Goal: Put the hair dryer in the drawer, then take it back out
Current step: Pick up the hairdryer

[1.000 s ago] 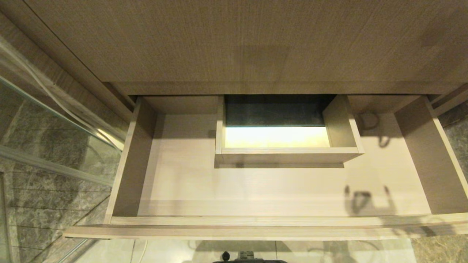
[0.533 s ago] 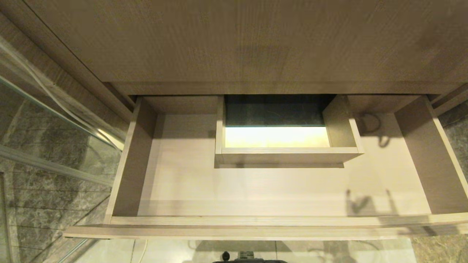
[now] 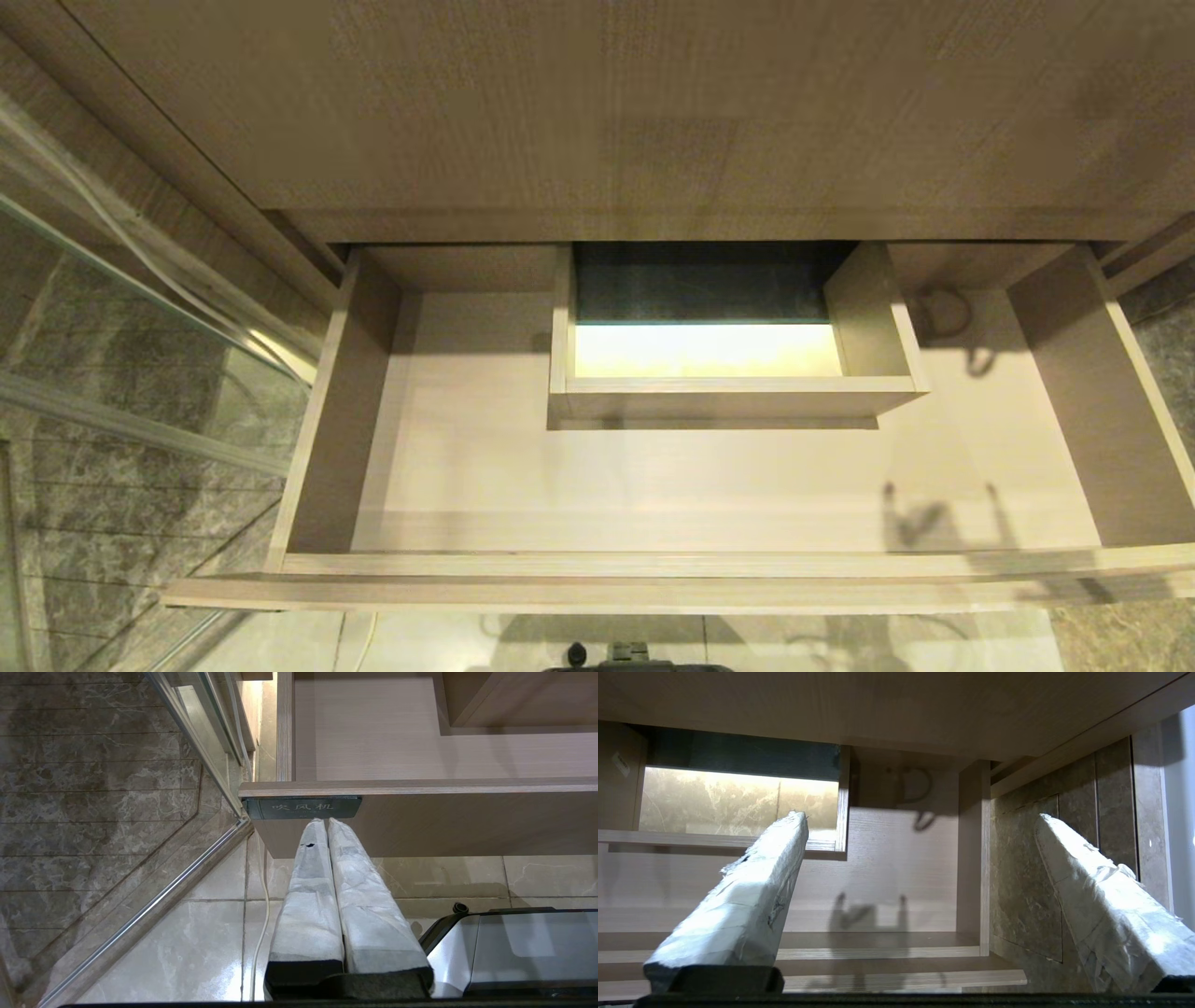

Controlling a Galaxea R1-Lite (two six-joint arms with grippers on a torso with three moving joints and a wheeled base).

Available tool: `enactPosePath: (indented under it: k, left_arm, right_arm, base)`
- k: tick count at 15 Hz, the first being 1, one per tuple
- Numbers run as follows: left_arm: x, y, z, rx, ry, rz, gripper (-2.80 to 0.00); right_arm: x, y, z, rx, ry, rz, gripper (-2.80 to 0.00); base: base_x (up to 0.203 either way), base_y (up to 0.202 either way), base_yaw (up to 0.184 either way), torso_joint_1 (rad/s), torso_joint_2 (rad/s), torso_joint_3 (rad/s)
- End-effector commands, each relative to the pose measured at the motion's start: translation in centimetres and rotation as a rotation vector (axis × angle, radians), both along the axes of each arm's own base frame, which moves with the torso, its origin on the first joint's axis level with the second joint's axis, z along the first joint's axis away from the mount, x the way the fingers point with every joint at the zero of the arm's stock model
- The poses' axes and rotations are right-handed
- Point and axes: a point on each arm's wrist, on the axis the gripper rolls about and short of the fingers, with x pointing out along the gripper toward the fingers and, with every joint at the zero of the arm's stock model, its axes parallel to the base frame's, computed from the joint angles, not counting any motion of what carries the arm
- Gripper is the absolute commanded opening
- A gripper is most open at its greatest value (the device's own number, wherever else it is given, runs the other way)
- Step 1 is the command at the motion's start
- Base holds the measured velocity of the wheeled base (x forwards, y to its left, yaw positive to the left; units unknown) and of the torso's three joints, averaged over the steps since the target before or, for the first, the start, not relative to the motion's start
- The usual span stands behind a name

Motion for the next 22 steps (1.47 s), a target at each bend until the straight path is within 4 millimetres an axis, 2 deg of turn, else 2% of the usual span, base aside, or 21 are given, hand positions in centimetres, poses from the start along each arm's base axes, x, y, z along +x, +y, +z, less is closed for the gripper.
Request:
enactPosePath:
  k: [1,22]
  left_arm:
    - [-0.01,0.00,0.01,0.000,-0.001,0.001,-2.80]
    - [0.00,0.00,-0.02,0.000,0.000,0.000,-2.80]
  right_arm:
    - [-0.04,0.00,-0.02,-0.002,0.002,0.000,0.00]
    - [-0.27,0.03,-0.07,-0.004,0.001,0.015,0.00]
  base:
    - [0.000,0.000,0.000,0.000,0.00,0.000]
    - [0.000,0.000,0.000,0.000,0.00,0.000]
